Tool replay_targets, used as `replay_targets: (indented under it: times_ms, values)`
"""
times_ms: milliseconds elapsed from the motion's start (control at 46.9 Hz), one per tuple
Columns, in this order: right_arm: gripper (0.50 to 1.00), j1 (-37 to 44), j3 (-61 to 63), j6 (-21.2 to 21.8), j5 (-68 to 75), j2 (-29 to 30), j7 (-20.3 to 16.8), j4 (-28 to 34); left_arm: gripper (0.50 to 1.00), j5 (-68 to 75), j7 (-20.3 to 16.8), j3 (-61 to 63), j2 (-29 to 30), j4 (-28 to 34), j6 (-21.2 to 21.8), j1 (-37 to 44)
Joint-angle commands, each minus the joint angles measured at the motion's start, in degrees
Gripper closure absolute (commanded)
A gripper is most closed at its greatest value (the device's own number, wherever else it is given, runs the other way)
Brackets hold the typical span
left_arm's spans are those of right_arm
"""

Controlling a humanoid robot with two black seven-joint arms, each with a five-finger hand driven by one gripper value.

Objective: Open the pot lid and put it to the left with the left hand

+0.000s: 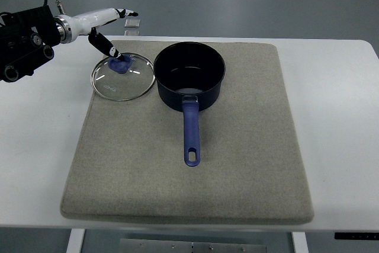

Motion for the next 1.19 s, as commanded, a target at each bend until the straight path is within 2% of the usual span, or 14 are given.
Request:
replay_targets:
  times_ms: [0, 277, 533, 768, 1024, 1173]
  values:
    - [0.583, 0.0, 0.0, 0.01, 0.04, 0.0, 0.0, 0.0, 0.508, -3.44, 0.08, -0.06, 0.01, -0.01, 0.04, 0.04]
    - [0.583, 0.0, 0.0, 0.01, 0.04, 0.0, 0.0, 0.0, 0.508, -25.76, 0.44, -0.15, -0.08, 2.89, -2.07, 0.65]
    - [0.583, 0.0, 0.0, 0.01, -0.05, 0.0, 0.0, 0.0, 0.506, -43.07, 0.52, -0.58, -1.4, 7.02, -10.33, 1.88]
    - [0.583, 0.0, 0.0, 0.01, 0.04, 0.0, 0.0, 0.0, 0.508, -52.84, 1.23, -4.8, -1.66, 10.36, -21.23, 3.64]
    - [0.583, 0.0, 0.0, 0.01, -0.05, 0.0, 0.0, 0.0, 0.508, -55.12, 7.37, -19.29, -1.58, 11.24, -30.1, 8.99]
    - [0.583, 0.0, 0.0, 0.01, -0.05, 0.0, 0.0, 0.0, 0.506, -55.39, 10.8, -24.93, -1.58, 11.24, -31.6, 11.02]
